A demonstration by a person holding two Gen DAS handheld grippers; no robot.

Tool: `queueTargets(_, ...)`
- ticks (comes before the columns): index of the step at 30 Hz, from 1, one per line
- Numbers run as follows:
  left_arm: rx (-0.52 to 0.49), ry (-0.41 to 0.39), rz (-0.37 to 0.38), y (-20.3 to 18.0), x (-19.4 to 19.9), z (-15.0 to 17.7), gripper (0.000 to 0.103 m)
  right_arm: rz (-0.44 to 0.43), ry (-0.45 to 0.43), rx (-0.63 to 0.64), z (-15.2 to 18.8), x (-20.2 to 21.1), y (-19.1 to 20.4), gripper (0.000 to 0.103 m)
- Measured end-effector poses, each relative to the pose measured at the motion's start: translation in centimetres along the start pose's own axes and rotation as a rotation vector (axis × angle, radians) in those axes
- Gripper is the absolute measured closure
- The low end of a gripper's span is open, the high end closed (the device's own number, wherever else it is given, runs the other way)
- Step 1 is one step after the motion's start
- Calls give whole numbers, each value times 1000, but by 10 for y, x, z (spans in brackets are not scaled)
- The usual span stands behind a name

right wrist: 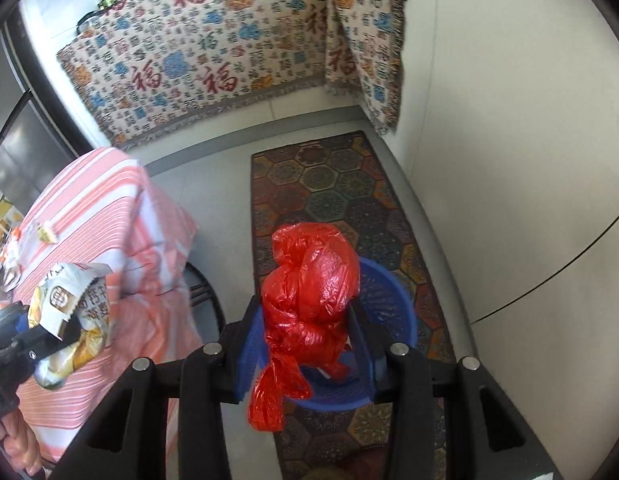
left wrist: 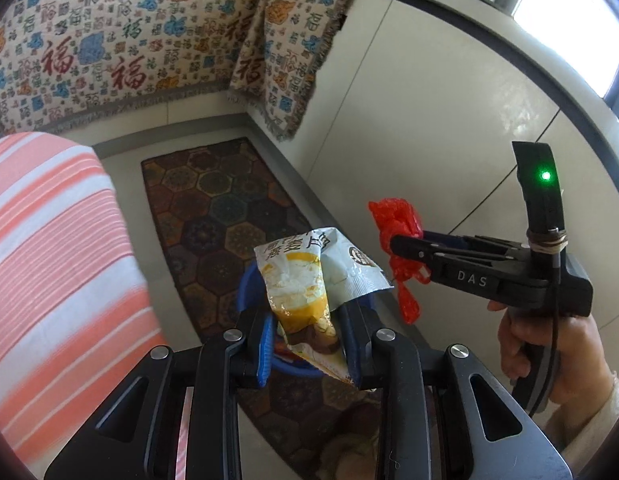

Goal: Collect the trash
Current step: 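Open both grippers to drop the chip bag and red bag into the wastebasket, then swing both tools back toward the table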

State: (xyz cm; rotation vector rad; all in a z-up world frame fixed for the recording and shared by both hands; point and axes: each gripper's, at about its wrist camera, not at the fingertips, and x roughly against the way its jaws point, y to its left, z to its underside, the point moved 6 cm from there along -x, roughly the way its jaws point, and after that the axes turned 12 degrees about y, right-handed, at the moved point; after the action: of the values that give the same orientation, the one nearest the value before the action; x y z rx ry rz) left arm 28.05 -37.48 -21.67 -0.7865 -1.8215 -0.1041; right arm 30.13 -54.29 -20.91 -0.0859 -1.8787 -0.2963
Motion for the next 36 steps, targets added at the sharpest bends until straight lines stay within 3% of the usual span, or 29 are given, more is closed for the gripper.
queueTargets(12, -9, 84, 5, -22, -80, -20, 74, 7, 60, -63, -7, -58, -69, 61)
queueTargets(22, -24, 125, -7, -28, -118, -24, 71, -30, 97, -99, -4, -86, -82, 56)
queueTargets(23, -21, 126, -16, -27, -121, -25, 64, -30, 98, -103, -4, -88, -82, 51)
queueTargets(24, -19, 127, -17, -26, -125, -26, 47, -27, 96, -108, -4, -89, -83, 48)
queueTargets(26, -19, 116, -22, -25, -127, -30, 32, -26, 94, -117, -5, -88, -84, 41)
queueTargets(32, -29, 65, -14, -28, -105, -35, 29, -30, 34, -137, -10, -70, -87, 41)
queueTargets(36, -38, 15, -10, -31, -59, -28, 24, -13, -70, -127, -14, -38, -78, 41)
